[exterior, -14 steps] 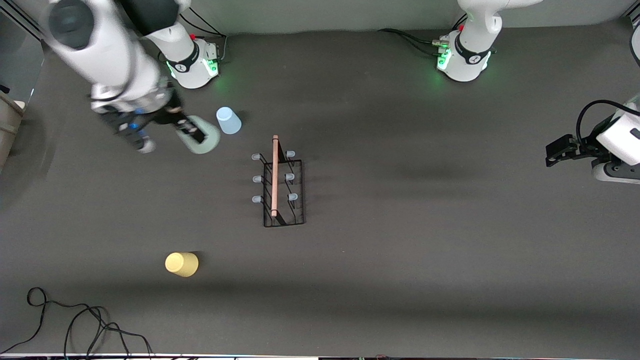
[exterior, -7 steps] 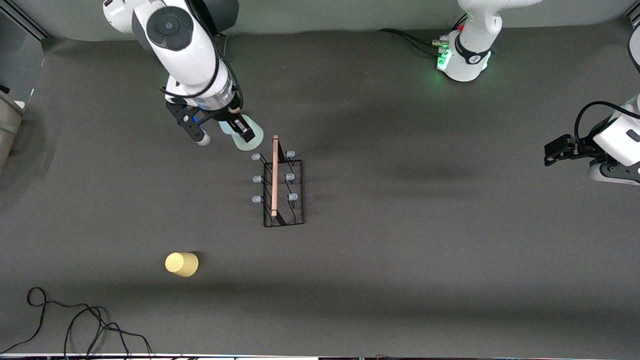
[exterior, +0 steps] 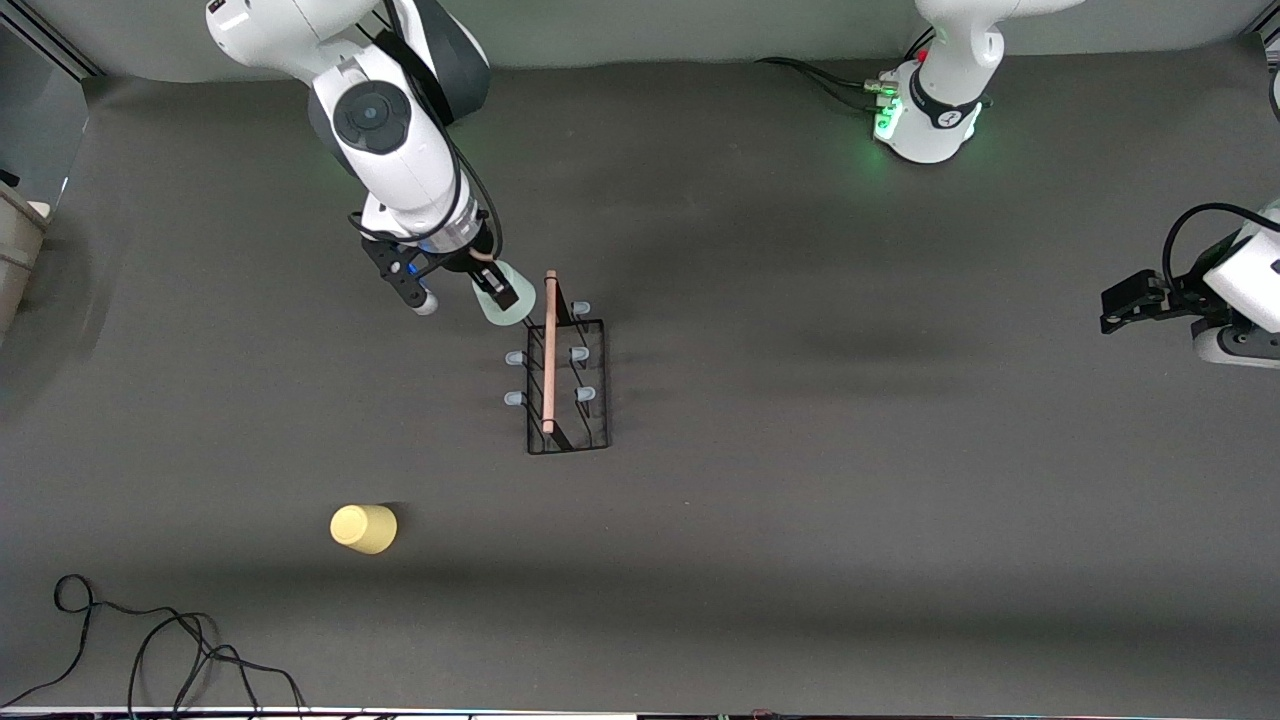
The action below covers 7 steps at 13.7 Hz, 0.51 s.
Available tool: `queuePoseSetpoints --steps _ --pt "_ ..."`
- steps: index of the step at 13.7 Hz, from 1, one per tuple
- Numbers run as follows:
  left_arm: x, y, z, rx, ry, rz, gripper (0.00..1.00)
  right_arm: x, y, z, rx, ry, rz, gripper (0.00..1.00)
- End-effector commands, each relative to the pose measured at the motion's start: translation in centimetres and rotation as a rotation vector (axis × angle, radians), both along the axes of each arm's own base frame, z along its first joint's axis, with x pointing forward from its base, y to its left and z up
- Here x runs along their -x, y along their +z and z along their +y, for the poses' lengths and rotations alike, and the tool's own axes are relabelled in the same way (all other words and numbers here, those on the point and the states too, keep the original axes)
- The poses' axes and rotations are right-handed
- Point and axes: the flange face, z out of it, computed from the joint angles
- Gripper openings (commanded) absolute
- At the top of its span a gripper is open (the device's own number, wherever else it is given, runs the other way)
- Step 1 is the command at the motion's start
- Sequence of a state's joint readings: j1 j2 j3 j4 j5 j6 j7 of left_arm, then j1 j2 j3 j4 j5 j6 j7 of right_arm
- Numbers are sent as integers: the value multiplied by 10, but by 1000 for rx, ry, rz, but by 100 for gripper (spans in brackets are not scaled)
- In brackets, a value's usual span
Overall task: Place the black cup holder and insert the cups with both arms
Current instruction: 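Carry the pale green cup with the right gripper to the rack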
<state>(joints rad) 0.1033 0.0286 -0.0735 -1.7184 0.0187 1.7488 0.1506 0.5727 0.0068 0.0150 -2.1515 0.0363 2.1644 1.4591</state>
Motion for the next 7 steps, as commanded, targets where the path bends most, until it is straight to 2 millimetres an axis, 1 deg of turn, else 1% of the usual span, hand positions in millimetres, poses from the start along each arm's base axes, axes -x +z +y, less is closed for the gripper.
queuePoseSetpoints --steps 1,6,7 --pt "1 0 1 7 -14 -11 100 -3 -13 2 -9 -21 -17 7" --pt "1 -1 1 7 -13 -7 100 -11 -66 7 16 -19 16 7" --pt "1 0 1 7 -13 -9 100 -12 -74 8 18 -20 20 7"
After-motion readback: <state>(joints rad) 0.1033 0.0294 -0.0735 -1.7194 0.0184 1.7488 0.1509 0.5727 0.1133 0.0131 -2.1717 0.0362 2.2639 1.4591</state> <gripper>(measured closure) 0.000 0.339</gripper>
